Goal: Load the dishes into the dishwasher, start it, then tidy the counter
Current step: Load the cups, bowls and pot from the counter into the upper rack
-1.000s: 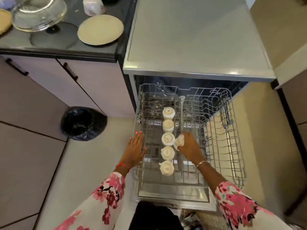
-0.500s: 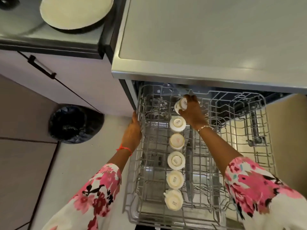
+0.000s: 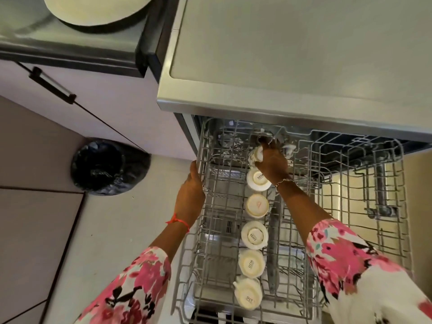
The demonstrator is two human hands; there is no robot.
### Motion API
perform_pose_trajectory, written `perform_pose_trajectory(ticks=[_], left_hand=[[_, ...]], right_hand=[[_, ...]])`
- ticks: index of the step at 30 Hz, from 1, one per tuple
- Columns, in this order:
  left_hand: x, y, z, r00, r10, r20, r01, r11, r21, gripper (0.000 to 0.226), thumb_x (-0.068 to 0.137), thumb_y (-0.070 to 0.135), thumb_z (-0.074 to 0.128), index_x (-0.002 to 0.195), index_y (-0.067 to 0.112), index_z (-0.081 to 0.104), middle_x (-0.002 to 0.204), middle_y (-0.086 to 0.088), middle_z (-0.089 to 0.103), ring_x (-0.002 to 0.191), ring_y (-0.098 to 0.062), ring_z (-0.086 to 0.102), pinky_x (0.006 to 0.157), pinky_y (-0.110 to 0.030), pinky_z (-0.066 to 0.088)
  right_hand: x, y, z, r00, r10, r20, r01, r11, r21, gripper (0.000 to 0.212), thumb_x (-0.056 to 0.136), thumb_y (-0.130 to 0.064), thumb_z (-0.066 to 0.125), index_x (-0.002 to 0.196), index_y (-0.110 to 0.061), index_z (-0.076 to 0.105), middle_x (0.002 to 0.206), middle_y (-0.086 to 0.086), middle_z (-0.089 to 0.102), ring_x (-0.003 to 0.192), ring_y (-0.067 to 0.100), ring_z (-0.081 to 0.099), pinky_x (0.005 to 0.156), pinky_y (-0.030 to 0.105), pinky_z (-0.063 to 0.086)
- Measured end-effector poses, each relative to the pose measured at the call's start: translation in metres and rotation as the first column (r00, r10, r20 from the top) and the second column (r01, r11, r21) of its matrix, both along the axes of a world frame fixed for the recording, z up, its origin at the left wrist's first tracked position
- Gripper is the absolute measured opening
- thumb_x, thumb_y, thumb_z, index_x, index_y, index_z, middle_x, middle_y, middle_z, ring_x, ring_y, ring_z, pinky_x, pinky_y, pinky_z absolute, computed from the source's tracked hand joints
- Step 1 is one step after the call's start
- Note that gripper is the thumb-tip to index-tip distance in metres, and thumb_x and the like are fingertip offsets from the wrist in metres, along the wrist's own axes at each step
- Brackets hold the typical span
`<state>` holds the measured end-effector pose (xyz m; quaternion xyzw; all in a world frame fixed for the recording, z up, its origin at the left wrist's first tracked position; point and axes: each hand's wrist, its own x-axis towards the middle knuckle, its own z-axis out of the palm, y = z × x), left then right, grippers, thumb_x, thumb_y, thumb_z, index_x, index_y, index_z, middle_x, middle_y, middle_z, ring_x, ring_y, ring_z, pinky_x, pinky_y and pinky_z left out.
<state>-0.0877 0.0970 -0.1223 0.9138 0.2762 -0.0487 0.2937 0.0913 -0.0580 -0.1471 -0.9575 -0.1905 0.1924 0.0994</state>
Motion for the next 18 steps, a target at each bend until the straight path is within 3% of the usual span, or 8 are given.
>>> perform_pose_trajectory(ticks=[6, 13, 18], left_hand=[[0.002, 0.001, -0.001, 0.999, 0.007, -0.046, -0.007, 1.0, 0.002, 0.075, 0.084, -0.01, 0.047, 0.146, 0.005, 0.009, 0.11, -0.025, 0.061, 0.082, -0.039, 0.063, 0.074, -0.048, 0.054], [0.004, -0.004, 0.008, 0.997, 0.034, -0.069, -0.033, 0.999, 0.012, 0.072, 0.087, -0.006, 0.051, 0.146, 0.006, 0.013, 0.116, -0.024, 0.059, 0.085, -0.036, 0.063, 0.076, -0.037, 0.051], [0.005, -0.004, 0.009, 0.997, 0.041, -0.064, -0.039, 0.999, 0.033, 0.069, 0.087, -0.006, 0.051, 0.145, 0.006, 0.015, 0.115, -0.024, 0.059, 0.085, -0.035, 0.063, 0.074, -0.036, 0.051]], right_hand=[[0.0, 0.003, -0.008, 0.998, -0.061, 0.0, 0.061, 0.997, 0.049, 0.064, 0.082, -0.017, 0.065, 0.139, -0.01, 0.038, 0.13, 0.019, 0.05, 0.115, 0.035, 0.053, 0.082, 0.041, 0.051], [-0.004, 0.006, -0.007, 0.996, -0.094, 0.004, 0.093, 0.994, 0.064, 0.06, 0.082, -0.012, 0.065, 0.137, -0.005, 0.04, 0.138, 0.02, 0.042, 0.126, 0.035, 0.042, 0.092, 0.04, 0.046], [-0.004, 0.006, -0.008, 0.995, -0.101, -0.022, 0.103, 0.988, 0.115, 0.071, 0.082, -0.02, 0.068, 0.143, -0.009, 0.033, 0.144, 0.018, 0.037, 0.133, 0.033, 0.034, 0.1, 0.041, 0.041]])
